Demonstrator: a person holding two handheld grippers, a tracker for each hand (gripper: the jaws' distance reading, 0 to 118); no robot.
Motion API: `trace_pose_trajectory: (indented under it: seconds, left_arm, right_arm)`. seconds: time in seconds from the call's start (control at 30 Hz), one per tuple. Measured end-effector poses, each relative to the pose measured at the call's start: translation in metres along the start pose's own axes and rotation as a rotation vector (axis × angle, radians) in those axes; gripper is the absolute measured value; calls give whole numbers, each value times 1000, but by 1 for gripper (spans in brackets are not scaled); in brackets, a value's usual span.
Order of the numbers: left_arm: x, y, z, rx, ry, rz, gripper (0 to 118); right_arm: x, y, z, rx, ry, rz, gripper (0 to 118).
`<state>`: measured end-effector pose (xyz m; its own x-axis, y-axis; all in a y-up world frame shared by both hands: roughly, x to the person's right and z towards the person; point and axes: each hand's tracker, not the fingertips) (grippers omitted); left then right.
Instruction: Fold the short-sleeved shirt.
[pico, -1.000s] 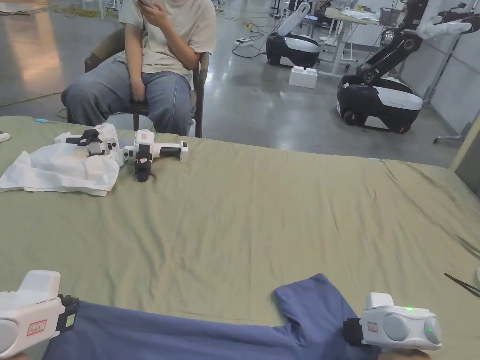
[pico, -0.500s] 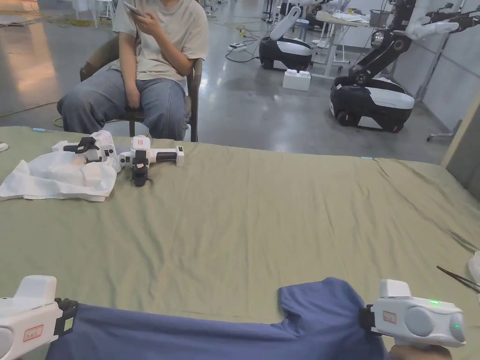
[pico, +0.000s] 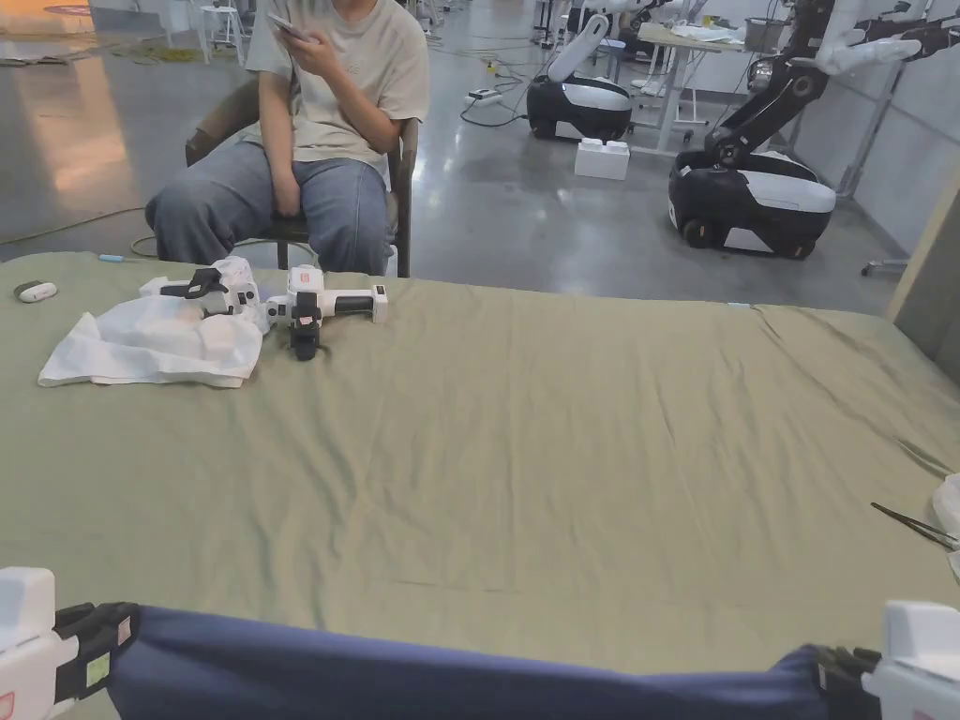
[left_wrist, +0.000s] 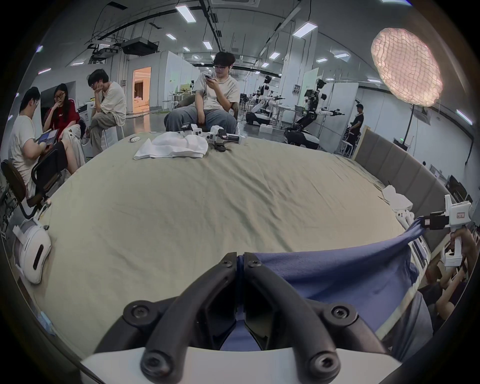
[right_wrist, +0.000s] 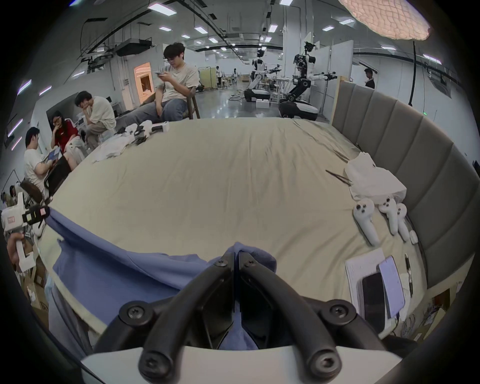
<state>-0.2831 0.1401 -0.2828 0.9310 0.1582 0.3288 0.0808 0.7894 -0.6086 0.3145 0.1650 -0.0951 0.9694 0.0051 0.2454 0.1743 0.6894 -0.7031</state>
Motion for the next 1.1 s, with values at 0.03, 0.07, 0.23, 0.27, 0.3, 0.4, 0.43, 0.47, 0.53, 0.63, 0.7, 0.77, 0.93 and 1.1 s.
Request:
trace_pose_trajectory:
  seconds: [0.03,0.07,0.23,0.27,0.3,0.4,0.43,0.47,0.53,0.63,0.7,0.77,0.93,1.1]
  left_arm:
    - [-4,-8,4,-4,-1,2,0]
    - [-7,-15,9,-11,-3,5,0]
    - [-12,-56,27,-107,-1,-20,0]
    - [-12,-65,29,-142,-2,-29,0]
    - [-13,-73,29,-175,8,-47,0]
    - [-13,-92,22,-250,26,-86,0]
    - [0,-93,22,-270,33,-99,1]
    - [3,-97,18,-298,45,-116,1]
    - [5,-104,10,-313,60,-134,3]
    - [10,-109,4,-308,78,-141,4]
    - [9,-109,2,-297,93,-134,10]
    - [12,-103,5,-288,115,-128,23]
    - [35,-74,18,-107,115,-99,71]
    - [62,-42,6,69,101,-90,70]
  right_arm:
    - [-1,-10,6,-20,3,3,0]
    - [-2,-19,11,-38,4,10,0]
    - [-4,-67,21,-154,-24,43,0]
    - [-4,-76,20,-179,-31,44,0]
    - [-5,-86,18,-209,-39,52,0]
    - [-6,-108,4,-251,-50,61,0]
    - [-7,-113,-1,-272,-57,65,0]
    - [-9,-118,-6,-276,-60,65,0]
    - [-11,-124,-14,-288,-55,61,0]
    - [-16,-129,-22,-289,-64,72,2]
    - [-18,-129,-21,-281,-82,86,7]
    - [-23,-121,-13,-273,-147,122,40]
    - [-39,-86,16,-91,-189,84,80]
    - [-72,-44,21,185,-167,39,80]
